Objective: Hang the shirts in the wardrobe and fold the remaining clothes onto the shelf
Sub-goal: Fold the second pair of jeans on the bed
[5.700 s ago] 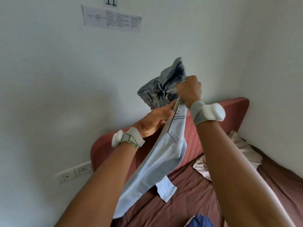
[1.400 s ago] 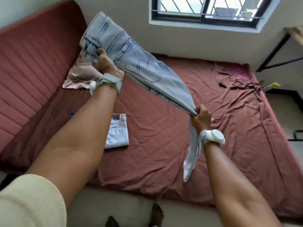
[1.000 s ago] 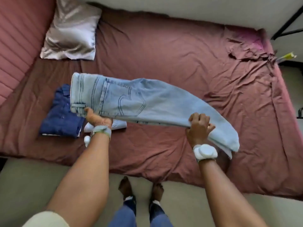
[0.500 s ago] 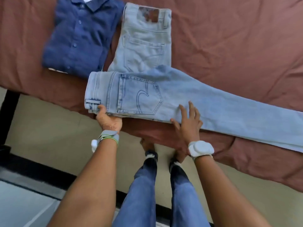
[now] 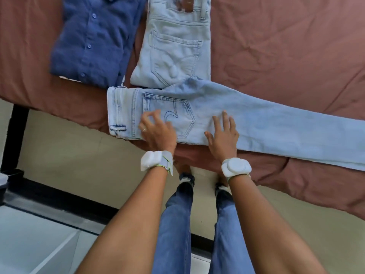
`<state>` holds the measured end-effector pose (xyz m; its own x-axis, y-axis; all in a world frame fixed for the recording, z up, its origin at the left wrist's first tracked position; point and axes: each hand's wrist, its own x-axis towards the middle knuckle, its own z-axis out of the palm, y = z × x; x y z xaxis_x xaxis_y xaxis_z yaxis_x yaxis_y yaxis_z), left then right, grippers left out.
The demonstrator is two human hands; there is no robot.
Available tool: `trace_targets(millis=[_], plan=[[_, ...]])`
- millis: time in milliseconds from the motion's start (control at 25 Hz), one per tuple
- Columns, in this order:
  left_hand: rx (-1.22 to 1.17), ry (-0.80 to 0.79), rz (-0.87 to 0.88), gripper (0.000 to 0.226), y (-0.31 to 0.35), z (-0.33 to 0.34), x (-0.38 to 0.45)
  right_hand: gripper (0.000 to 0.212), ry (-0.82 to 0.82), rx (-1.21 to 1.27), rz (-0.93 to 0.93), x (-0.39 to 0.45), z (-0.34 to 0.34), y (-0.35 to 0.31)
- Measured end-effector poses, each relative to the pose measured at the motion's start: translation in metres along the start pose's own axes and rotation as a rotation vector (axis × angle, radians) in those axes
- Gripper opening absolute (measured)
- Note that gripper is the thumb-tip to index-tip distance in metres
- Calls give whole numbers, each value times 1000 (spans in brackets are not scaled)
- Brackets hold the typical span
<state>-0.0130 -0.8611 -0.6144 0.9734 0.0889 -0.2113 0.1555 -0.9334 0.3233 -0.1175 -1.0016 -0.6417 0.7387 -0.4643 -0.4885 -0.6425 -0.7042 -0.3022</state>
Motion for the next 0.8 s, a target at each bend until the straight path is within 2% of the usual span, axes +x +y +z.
trace_targets(millis=[80, 160, 240, 320, 400, 480, 520, 560, 600, 680, 720, 760, 800], plan=[[130, -249, 467, 47, 29, 29, -20, 63, -21, -34, -26, 6, -5, 23], [276, -470, 713, 63, 54, 56, -38, 66, -56, -30, 21, 10, -10, 58], [382, -636, 713, 76, 81, 80, -59, 69, -86, -65, 36, 11, -19, 115], [414, -744, 588, 83, 102, 97, -76, 74, -90, -86, 163, 0, -31, 187], [438, -778, 499, 93, 131, 121, -106, 82, -81, -4, 483, -18, -56, 274], [496, -736, 500, 105, 150, 130, -127, 93, -73, 149, 800, -17, -76, 308], [527, -714, 559, 108, 161, 135, -137, 94, -20, 156, 862, -8, -82, 305], [551, -711, 633, 110, 173, 140, -146, 89, 59, 133, 804, 1, -84, 292], [568, -728, 704, 110, 183, 146, -154, 81, 126, 120, 628, 11, -84, 275], [605, -772, 793, 110, 210, 161, -175, 64, 84, 32, 160, 21, -76, 268], [627, -766, 800, 113, 219, 169, -184, 60, 31, -14, 49, 18, -71, 278], [649, -729, 795, 118, 225, 175, -192, 61, 15, -41, 64, 13, -69, 297], [676, -670, 806, 123, 229, 180, -201, 64, 42, -22, 190, 8, -70, 322]])
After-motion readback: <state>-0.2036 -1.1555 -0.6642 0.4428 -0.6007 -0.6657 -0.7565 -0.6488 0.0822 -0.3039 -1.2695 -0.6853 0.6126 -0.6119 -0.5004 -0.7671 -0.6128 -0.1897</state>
